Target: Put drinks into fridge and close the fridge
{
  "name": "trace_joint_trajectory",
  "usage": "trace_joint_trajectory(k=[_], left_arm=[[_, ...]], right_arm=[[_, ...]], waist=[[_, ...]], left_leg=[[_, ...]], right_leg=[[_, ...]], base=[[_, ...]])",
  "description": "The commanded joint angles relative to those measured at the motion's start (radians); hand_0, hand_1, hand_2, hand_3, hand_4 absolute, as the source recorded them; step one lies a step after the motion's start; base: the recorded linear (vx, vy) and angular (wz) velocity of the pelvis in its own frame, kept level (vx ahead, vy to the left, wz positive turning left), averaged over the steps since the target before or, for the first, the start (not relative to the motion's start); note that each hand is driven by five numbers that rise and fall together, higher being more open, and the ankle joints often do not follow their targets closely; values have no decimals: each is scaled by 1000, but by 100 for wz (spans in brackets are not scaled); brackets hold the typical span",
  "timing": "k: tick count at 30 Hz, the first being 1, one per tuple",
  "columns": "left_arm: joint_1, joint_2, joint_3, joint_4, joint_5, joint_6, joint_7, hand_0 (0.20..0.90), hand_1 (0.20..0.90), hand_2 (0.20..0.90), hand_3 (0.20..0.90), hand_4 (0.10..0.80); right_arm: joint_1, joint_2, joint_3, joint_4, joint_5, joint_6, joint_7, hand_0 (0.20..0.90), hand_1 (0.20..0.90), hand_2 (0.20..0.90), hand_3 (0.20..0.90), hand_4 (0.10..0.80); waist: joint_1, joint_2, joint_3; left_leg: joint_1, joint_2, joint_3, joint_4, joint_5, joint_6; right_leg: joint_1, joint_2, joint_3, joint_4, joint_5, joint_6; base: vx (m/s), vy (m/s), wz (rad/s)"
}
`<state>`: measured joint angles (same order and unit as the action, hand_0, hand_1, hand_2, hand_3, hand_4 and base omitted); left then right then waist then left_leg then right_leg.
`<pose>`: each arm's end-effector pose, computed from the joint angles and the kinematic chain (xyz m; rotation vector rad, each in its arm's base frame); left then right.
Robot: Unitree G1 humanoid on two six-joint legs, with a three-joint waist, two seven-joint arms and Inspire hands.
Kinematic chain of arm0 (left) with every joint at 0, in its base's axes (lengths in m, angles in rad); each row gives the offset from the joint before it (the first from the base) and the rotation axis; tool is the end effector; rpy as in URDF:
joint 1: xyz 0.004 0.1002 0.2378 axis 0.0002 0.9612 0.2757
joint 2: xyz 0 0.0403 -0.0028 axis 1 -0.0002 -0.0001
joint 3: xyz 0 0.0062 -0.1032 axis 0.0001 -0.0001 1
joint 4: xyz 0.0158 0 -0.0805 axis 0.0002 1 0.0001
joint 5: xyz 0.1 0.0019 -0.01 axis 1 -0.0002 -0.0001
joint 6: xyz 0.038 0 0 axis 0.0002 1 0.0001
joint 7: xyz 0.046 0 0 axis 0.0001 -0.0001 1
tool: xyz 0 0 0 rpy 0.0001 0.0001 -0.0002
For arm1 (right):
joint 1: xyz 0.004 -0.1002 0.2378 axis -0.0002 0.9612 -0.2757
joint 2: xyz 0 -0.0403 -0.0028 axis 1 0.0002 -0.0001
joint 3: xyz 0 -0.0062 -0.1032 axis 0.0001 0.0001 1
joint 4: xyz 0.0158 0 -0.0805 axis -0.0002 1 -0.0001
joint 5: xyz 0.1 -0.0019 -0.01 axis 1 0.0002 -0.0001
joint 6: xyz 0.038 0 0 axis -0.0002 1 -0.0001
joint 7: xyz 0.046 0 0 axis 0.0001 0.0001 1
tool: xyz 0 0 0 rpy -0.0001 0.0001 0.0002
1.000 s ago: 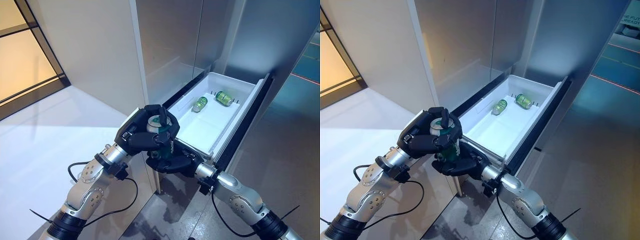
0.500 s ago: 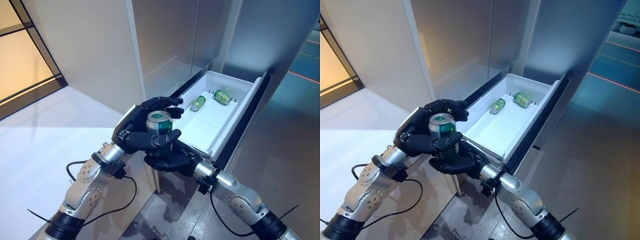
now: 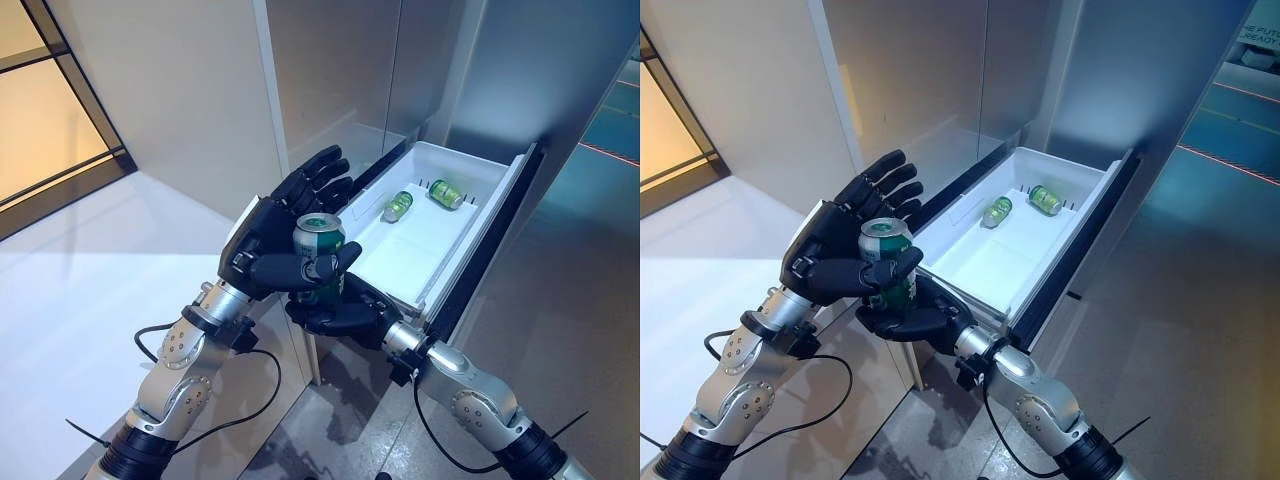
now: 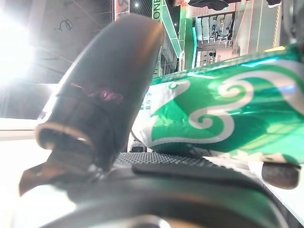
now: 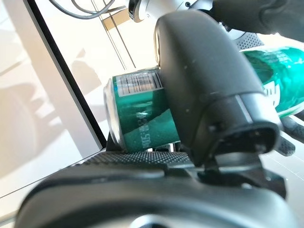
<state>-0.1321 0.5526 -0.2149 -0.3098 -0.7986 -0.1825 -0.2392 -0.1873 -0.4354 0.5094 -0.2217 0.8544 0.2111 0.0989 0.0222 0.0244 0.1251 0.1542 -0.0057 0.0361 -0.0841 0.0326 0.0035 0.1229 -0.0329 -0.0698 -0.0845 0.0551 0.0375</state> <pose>0.2107 0.1795 0.1338 -0.2456 -0.4432 -0.6253 0.2058 -0.1120 0.0840 0.3533 0.1573 0.7690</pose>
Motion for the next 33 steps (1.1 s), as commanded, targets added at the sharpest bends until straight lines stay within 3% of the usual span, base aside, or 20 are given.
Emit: trace_joint_trajectory(k=[1,4,9,13,20,23,26,33], left_arm=[[-143,-41,50,-83,26,-187,53,900,900,900,900,800],[-142,-44,72,-77,100,-235,141,900,900,900,900,800],[-133,-38,102,-68,175,-234,196,900,900,900,900,800],[-121,-28,126,-50,200,-154,210,900,900,900,900,800],[-124,-2,121,33,200,-42,205,900,900,900,900,800],[-121,2,113,67,190,-5,181,900,900,900,900,800],[-119,1,86,114,114,86,105,900,900,900,900,800],[-64,-53,-58,184,-91,306,-175,900,900,900,900,800]], right_arm=[[-155,103,-96,-123,-18,-132,-1,300,300,300,200,100],[-166,98,-115,-118,-100,-172,-20,300,300,300,200,100],[-190,68,-164,-133,-238,-239,-64,300,300,300,200,100],[-241,16,-252,-133,-408,-310,-168,300,300,300,200,100],[-351,-78,-346,-18,-500,-328,-302,300,300,300,200,100],[-380,-107,-367,44,-516,-319,-341,300,300,300,200,100],[-439,-150,-373,161,-551,-291,-408,300,300,300,200,100],[-617,-312,-328,481,-472,-227,-437,300,300,300,200,100]], waist=[[0,-17,-65],[2,-20,-66],[6,-23,-61],[13,-27,-53],[21,-32,-47],[26,-34,-44],[36,-38,-37],[71,-35,-24]], left_leg=[[18,-69,-25,18,-70,49],[19,-69,-27,19,-72,49],[19,-69,-29,25,-75,48],[17,-72,-35,40,-87,50],[20,-73,-40,49,-93,50],[22,-74,-43,49,-94,48],[22,-74,-49,52,-95,46],[22,-71,-58,52,-91,36]], right_leg=[[8,31,8,63,-79,11],[8,32,7,66,-80,9],[10,32,4,70,-83,8],[9,33,3,77,-86,6],[17,34,-6,81,-89,4],[22,34,-12,79,-89,4],[27,31,-26,80,-90,3],[37,23,-54,73,-82,6]], base=[[0,0,0],[0,0,0],[0,0,0],[0,0,0],[0,0,0],[14,-12,3],[34,-25,8],[48,-8,13]])
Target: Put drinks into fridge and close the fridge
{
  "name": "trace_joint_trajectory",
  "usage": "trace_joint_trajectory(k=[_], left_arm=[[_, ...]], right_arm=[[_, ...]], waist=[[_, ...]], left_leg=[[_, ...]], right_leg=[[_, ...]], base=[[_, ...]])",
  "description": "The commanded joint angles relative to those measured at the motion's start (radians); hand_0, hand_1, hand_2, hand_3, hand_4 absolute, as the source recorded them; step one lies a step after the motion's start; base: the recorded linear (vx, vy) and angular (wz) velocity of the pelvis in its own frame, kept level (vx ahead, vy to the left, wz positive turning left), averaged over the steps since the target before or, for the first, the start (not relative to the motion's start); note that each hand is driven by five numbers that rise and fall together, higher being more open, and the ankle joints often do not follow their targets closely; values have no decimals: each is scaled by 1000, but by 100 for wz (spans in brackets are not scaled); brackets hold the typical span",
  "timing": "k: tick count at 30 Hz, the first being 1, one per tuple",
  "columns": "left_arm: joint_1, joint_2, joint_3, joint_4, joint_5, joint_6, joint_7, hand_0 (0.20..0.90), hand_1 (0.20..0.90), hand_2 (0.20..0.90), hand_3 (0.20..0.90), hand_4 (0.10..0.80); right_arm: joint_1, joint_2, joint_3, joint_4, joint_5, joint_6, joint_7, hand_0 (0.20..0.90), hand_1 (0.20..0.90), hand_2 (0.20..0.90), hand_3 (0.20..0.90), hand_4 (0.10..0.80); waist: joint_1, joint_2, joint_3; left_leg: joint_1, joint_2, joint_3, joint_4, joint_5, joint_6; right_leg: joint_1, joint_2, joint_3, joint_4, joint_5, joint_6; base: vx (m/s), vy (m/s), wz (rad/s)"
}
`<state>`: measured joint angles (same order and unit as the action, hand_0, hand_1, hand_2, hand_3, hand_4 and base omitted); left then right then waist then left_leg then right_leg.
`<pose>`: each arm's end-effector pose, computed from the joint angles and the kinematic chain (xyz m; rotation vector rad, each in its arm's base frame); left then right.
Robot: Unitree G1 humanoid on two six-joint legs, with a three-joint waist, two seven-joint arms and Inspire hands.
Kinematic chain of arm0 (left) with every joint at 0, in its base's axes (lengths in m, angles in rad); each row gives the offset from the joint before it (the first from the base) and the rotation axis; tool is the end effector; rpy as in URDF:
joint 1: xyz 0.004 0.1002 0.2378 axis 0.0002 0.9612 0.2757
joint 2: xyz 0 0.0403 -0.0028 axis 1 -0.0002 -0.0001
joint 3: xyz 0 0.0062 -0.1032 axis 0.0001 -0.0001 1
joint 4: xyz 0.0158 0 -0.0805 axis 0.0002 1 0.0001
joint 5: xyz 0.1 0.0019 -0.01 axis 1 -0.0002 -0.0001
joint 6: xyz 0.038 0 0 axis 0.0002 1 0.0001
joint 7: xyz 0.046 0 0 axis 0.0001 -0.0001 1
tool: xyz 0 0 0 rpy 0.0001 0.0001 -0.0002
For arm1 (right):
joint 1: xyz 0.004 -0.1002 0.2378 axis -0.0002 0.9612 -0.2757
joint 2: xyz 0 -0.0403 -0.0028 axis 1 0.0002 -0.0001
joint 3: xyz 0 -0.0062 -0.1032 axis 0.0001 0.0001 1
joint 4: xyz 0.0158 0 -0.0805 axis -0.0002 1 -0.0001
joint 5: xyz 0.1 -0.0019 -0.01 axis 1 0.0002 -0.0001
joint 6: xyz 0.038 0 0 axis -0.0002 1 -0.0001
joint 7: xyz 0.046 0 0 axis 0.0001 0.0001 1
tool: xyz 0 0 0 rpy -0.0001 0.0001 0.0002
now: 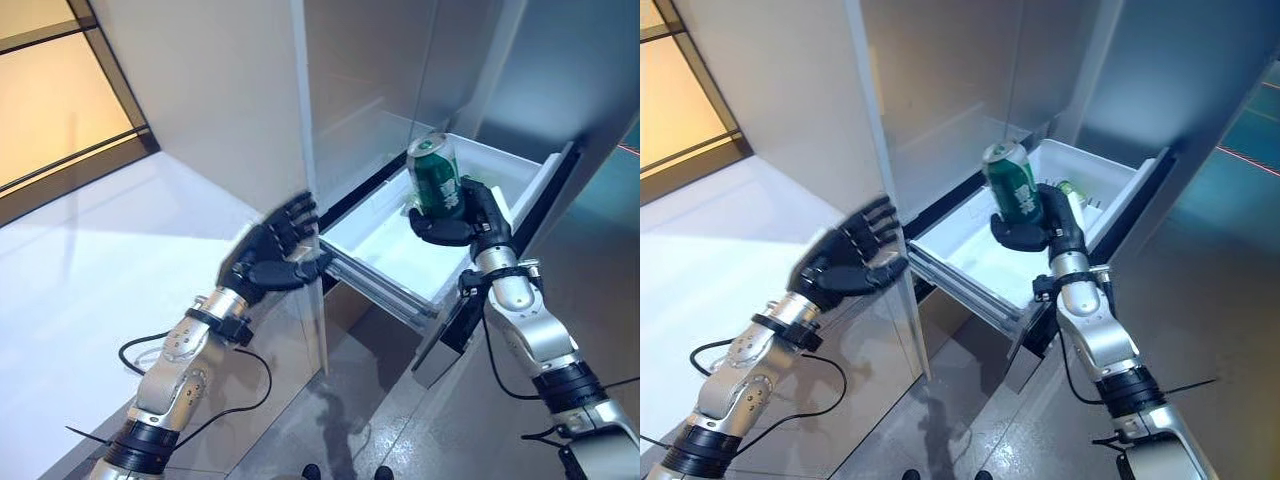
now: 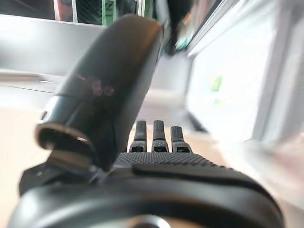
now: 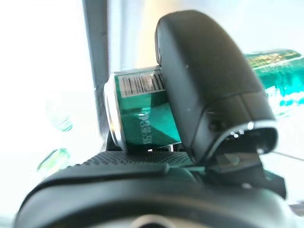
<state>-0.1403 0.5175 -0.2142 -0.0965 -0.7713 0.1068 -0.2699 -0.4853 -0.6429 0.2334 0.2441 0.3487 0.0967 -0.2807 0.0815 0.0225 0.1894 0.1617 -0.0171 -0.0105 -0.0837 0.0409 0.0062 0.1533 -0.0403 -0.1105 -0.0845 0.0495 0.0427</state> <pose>0.2248 0.1884 0.0884 -0.2345 -0.0022 -0.5667 0.2863 -0.2235 0.1303 -0.3460 -0.1123 -0.1523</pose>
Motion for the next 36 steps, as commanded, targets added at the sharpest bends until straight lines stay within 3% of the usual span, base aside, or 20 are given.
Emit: trace_joint_trajectory(k=[1,2,8,12,15,19,24,29,36], left_arm=[[-56,-19,-58,-29,-118,17,-145,900,900,900,900,800],[-27,-26,-102,-17,-149,74,-197,900,900,900,900,800],[43,-18,-234,13,-207,202,-263,900,900,900,900,800],[56,15,-299,53,-215,203,-268,900,900,900,900,800],[43,41,-331,118,-141,150,-264,900,900,900,900,800],[30,57,-363,300,6,60,-152,900,900,900,900,800],[28,35,-307,570,179,-27,-14,900,900,900,900,800],[-4,22,-208,767,374,-216,183,900,900,900,900,800],[-18,13,-110,883,428,-267,223,900,900,900,900,800]], right_arm=[[-322,-106,-50,18,35,-114,-56,300,300,300,200,100],[-370,-137,-20,129,59,-104,-37,300,300,300,200,100],[-509,-211,85,412,18,-65,59,300,300,300,200,100],[-620,-251,155,565,45,-25,73,300,300,300,200,100],[-696,-267,191,651,-16,23,108,300,300,300,200,100],[-753,-296,274,735,-135,91,173,300,300,300,200,100],[-725,-311,268,724,-180,190,242,300,300,300,200,100],[-704,-301,253,745,-197,206,293,300,300,300,200,100],[-661,-289,234,769,-217,188,387,300,300,300,200,100]], waist=[[12,-32,-88],[25,-30,-82],[53,-16,-47],[74,-2,9],[84,9,63],[89,11,110],[94,-1,168],[106,-16,221],[118,-25,262]], left_leg=[[15,-60,-11,51,-99,33],[12,-58,-12,52,-95,29],[-17,-57,-25,66,-87,24],[-94,-59,-44,103,-77,25],[-150,-60,-50,120,-67,27],[-190,-54,-49,116,-45,28],[-236,-51,-54,125,-32,32],[-288,-52,-55,134,-25,32],[-332,-56,-46,158,-22,31]], right_leg=[[7,30,-13,73,-76,1],[8,27,-23,71,-73,2],[-7,22,-40,85,-79,1],[-71,14,-47,119,-79,-5],[-122,16,-47,135,-73,-10],[-160,23,-41,141,-62,-12],[-197,28,-43,151,-55,-16],[-244,28,-54,156,-42,-13],[-290,20,-74,180,-35,-12]], base=[[62,13,18],[65,15,22],[54,15,19],[-109,-12,22],[-197,-32,19],[-61,-35,16],[-29,-56,7],[-100,-53,4],[-66,-14,3]])
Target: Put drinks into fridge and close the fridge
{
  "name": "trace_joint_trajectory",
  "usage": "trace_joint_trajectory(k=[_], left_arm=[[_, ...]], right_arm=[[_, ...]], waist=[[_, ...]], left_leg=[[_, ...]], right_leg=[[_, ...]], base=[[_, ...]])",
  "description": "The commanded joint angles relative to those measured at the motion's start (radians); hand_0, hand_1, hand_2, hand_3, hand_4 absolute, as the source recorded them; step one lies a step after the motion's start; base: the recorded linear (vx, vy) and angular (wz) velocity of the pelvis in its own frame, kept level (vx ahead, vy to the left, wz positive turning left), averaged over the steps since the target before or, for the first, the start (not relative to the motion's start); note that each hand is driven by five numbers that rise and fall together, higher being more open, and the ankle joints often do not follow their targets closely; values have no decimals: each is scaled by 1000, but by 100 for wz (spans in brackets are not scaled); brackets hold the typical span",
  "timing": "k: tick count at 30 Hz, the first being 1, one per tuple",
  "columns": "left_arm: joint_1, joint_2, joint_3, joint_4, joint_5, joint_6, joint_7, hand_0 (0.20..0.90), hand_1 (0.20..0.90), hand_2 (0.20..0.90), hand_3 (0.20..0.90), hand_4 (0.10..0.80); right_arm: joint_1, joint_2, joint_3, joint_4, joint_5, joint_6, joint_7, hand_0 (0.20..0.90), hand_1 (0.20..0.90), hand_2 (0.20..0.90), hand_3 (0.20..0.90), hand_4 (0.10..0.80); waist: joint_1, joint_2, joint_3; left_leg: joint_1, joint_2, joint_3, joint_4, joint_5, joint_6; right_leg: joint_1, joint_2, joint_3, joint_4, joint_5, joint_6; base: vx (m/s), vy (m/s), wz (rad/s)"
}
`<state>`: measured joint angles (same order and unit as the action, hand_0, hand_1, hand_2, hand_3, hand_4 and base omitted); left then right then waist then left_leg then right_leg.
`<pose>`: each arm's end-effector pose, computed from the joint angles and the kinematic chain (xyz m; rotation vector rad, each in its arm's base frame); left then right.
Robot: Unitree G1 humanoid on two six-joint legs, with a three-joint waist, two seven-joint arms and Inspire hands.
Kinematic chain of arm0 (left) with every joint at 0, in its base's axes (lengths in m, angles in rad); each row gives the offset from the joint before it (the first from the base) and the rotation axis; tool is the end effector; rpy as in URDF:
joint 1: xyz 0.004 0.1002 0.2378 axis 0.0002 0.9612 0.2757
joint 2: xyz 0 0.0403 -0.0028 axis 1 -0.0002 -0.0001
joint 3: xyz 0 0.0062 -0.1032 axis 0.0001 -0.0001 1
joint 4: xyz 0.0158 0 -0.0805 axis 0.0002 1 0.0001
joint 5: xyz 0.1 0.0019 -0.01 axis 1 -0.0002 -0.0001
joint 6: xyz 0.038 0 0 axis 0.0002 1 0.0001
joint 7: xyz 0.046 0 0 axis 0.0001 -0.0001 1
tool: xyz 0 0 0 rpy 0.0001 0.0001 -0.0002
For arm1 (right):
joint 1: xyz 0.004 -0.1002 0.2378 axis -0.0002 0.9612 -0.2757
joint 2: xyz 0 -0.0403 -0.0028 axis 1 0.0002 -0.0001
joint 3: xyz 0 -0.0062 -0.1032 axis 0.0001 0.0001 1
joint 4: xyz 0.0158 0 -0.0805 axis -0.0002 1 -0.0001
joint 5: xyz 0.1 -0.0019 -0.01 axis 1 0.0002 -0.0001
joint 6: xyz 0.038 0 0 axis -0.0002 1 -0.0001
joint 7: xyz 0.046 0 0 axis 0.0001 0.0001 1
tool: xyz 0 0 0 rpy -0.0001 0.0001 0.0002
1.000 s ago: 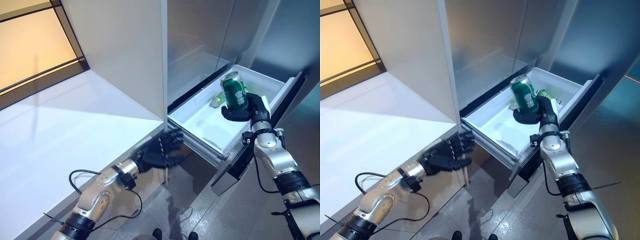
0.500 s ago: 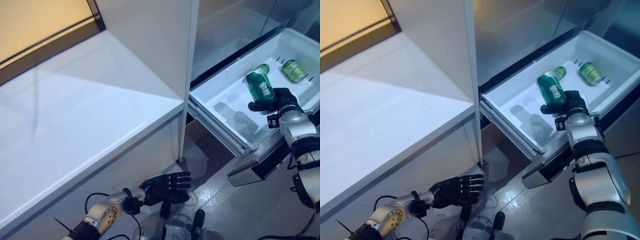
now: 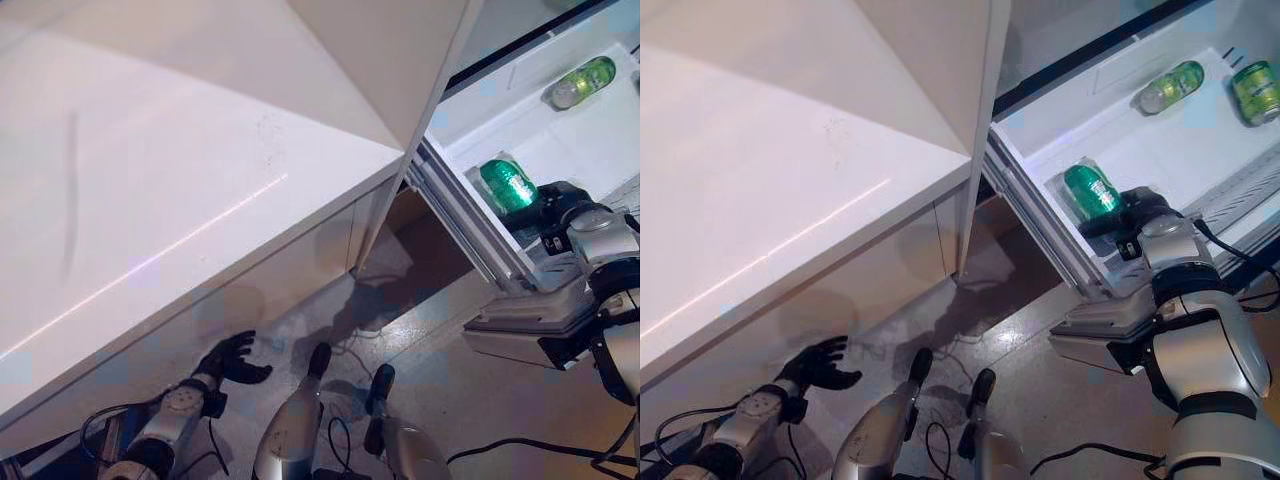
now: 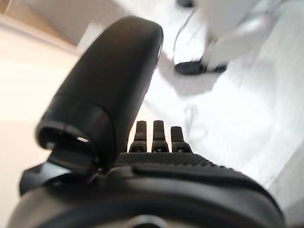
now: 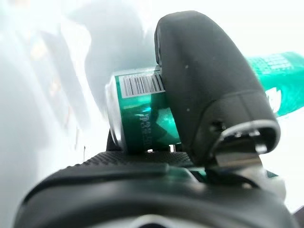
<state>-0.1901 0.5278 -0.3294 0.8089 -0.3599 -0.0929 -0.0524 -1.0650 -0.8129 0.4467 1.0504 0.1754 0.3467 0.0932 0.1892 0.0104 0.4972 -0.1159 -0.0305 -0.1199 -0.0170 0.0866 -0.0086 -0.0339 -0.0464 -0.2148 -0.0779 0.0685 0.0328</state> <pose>0.1967 0.2630 -0.0302 0.2873 0.5863 -0.0245 0.3326 -0.3105 0.1984 -0.6685 0.4071 -0.2997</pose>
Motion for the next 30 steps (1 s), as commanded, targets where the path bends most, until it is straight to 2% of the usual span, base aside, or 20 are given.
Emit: trace_joint_trajectory(k=[1,3,4,5,6,11,16,20,22,27,28,30], left_arm=[[32,-3,11,-16,7,-62,6,900,900,900,900,800],[34,-18,20,-5,-4,-39,4,900,900,900,900,800],[36,-22,24,-1,-6,-21,-5,900,900,900,900,800],[37,-25,26,5,3,-17,-11,900,900,900,900,800],[36,-24,25,6,17,-20,-20,900,900,900,900,800],[45,-17,4,-32,57,-35,-60,900,900,900,900,800],[58,-17,-7,-53,67,-18,-95,900,900,900,900,800],[79,-33,15,-21,108,-11,-83,900,900,900,900,800],[94,-46,31,4,137,-1,-85,900,900,900,900,800],[125,-78,59,59,153,-5,-107,900,900,900,900,800],[136,-89,62,76,147,-10,-120,900,900,900,900,800],[140,-92,62,81,145,-11,-127,900,900,900,900,800]], right_arm=[[-78,-117,19,-31,-47,-63,21,300,300,300,200,100],[-75,-114,15,-21,-54,-63,41,300,300,300,200,100],[-73,-111,13,-18,-52,-62,48,455,455,455,381,281],[-70,-107,11,-14,-51,-59,61,742,742,742,716,616],[-72,-105,10,-12,-50,-54,68,900,900,900,900,800],[-65,-107,1,-27,-29,-65,82,900,900,900,900,800],[-13,-108,-50,-149,138,-137,21,900,900,900,900,800],[91,-107,-162,-345,336,-219,-74,900,900,900,900,800],[171,-104,-256,-447,382,-259,-101,900,900,900,900,800],[290,-109,-383,-579,361,-331,-179,900,900,900,900,800],[317,-116,-421,-614,331,-375,-244,900,900,900,900,800],[334,-116,-440,-632,323,-390,-268,900,900,900,900,800]], waist=[[11,-11,-44],[12,-9,-37],[12,-8,-35],[13,-8,-34],[12,-8,-33],[11,-7,-35],[-1,-16,-50],[-30,-40,-77],[-49,-53,-100],[-82,-66,-155],[-96,-65,-174],[-99,-65,-182]], left_leg=[[-57,-43,65,94,-68,46],[-63,-45,70,99,-69,46],[-65,-45,71,102,-69,45],[-66,-46,73,104,-69,45],[-65,-46,74,105,-69,45],[-61,-43,83,102,-68,41],[-34,-36,95,89,-73,39],[7,-30,109,69,-85,38],[30,-28,119,64,-95,39],[77,-22,140,45,-108,40],[90,-20,145,38,-111,41],[97,-19,148,35,-113,42]], right_leg=[[-106,25,29,176,-55,-3],[-115,23,24,183,-55,-2],[-117,21,24,185,-55,-1],[-119,20,22,188,-55,-1],[-121,20,22,191,-54,0],[-119,15,17,190,-51,3],[-102,12,15,186,-49,10],[-74,16,28,170,-46,18],[-55,18,40,160,-45,24],[-23,23,67,141,-44,33],[-16,25,77,137,-46,36],[-13,26,82,136,-47,36]], base=[[-68,39,-1],[-65,31,-1],[-53,23,1],[-43,19,1],[-37,14,0],[-14,5,0],[0,0,0],[8,-5,-3],[41,-8,-16],[57,20,-23],[50,35,-18],[18,24,-18]])
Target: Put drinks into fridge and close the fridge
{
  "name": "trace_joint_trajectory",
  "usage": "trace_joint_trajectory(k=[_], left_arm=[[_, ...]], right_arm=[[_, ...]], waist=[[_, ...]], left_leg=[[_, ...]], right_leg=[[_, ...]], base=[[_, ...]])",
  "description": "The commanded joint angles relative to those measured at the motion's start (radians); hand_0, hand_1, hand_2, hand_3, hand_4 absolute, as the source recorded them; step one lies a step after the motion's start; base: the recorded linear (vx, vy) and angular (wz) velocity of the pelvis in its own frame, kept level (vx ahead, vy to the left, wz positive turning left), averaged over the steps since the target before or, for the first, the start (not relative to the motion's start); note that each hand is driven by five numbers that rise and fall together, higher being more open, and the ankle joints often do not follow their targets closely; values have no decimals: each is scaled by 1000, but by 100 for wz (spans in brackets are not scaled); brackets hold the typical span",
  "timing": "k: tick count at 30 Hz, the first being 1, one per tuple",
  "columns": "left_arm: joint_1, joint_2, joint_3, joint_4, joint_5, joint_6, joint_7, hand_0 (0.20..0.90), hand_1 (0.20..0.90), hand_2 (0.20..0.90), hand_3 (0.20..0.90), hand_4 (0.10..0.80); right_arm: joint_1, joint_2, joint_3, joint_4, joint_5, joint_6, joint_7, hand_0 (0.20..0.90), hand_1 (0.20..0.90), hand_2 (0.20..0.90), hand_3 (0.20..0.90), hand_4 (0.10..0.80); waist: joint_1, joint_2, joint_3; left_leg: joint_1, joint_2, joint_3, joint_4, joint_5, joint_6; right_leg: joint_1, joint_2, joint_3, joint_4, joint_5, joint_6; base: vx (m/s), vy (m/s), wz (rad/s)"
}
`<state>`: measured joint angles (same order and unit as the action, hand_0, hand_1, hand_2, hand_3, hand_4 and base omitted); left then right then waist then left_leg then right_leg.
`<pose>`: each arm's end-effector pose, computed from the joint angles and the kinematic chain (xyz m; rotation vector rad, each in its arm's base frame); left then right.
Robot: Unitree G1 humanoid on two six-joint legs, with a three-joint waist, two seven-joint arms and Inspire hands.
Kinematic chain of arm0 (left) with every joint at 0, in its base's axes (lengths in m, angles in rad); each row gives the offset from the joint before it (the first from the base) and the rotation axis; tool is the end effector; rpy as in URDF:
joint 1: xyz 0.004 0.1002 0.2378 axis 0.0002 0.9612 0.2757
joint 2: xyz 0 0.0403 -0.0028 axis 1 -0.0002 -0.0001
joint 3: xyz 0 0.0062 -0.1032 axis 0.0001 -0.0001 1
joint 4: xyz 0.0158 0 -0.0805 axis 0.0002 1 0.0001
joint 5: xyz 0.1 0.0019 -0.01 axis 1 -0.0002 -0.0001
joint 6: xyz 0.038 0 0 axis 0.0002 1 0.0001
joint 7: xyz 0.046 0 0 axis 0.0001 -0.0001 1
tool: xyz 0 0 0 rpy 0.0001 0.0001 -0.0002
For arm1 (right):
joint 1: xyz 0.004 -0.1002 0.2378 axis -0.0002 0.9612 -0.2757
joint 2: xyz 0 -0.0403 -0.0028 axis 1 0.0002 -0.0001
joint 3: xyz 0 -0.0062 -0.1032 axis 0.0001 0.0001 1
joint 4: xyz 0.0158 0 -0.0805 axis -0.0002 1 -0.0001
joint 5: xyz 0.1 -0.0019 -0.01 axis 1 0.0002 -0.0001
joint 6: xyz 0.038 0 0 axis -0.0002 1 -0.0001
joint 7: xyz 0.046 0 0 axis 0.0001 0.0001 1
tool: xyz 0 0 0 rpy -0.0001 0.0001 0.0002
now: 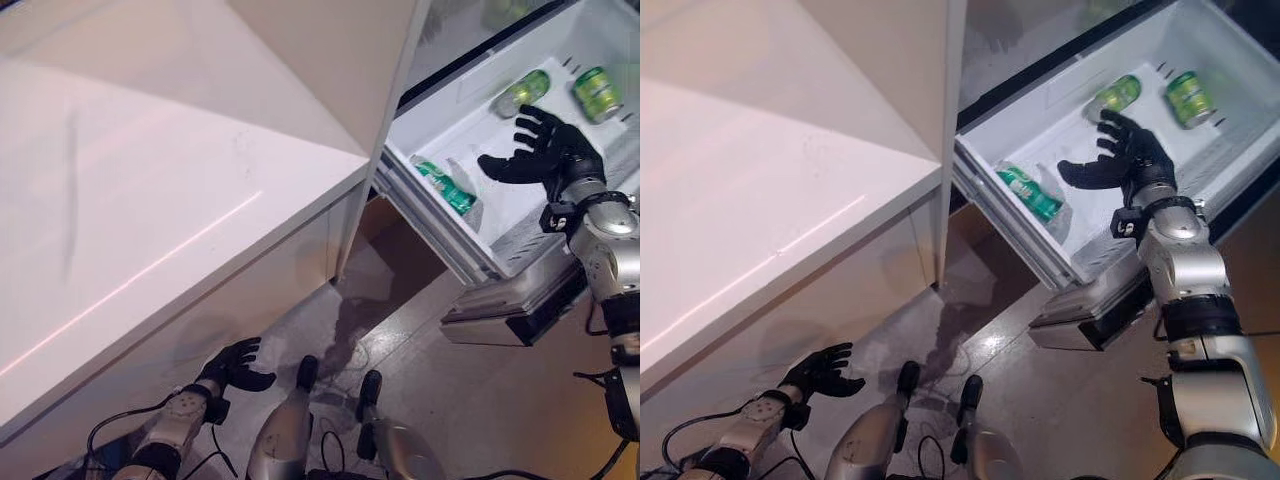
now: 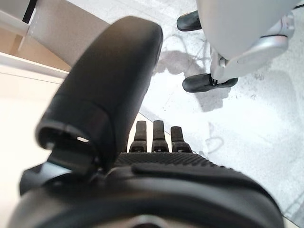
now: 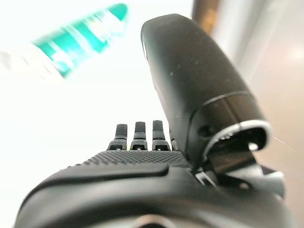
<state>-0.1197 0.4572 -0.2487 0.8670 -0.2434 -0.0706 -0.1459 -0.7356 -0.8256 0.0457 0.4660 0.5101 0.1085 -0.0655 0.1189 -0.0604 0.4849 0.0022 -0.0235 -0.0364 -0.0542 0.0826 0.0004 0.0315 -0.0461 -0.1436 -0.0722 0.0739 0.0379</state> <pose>0.1701 0.2599 -0.0529 0.2630 0.7253 -0.0861 0.3026 -0.2939 0.2189 -0.2323 -0.2338 -0.2320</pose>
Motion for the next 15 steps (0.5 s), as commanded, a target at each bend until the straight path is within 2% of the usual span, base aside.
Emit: trace_joint_trajectory(k=[1,4,8,12,15], left_arm=[[73,-27,-16,27,33,-44,-40,900,900,900,900,800],[96,-58,0,56,43,-54,-33,900,900,900,900,800],[110,-92,8,91,57,-44,-21,900,900,900,900,800],[126,-117,10,105,70,-26,-14,900,900,900,900,800],[138,-127,6,96,91,-17,-12,900,900,900,900,800]], right_arm=[[16,-104,-55,-60,-17,-214,-197,900,900,900,900,800],[153,-54,-168,-194,-16,-246,-293,900,900,900,900,800],[294,55,-256,-235,75,-313,-350,900,900,900,900,800],[411,188,-286,-232,200,-380,-318,900,900,900,900,800],[479,280,-262,-237,246,-437,-258,900,900,900,900,800]], waist=[[-36,6,-178],[-68,14,-224],[-93,23,-261],[-100,31,-274],[-87,34,-243]], left_leg=[[-16,-26,68,69,-111,33],[9,-27,81,71,-126,37],[33,-33,91,89,-152,44],[42,-38,96,148,-186,53],[0,-47,80,324,-262,74]], right_leg=[[-76,26,16,130,-54,32],[-64,27,41,133,-66,34],[-45,25,63,145,-85,29],[-31,9,64,189,-114,22],[-46,-32,41,317,-167,4]], base=[[47,51,-17],[95,64,-21],[129,28,-27],[136,-28,-17],[129,-95,-6]])
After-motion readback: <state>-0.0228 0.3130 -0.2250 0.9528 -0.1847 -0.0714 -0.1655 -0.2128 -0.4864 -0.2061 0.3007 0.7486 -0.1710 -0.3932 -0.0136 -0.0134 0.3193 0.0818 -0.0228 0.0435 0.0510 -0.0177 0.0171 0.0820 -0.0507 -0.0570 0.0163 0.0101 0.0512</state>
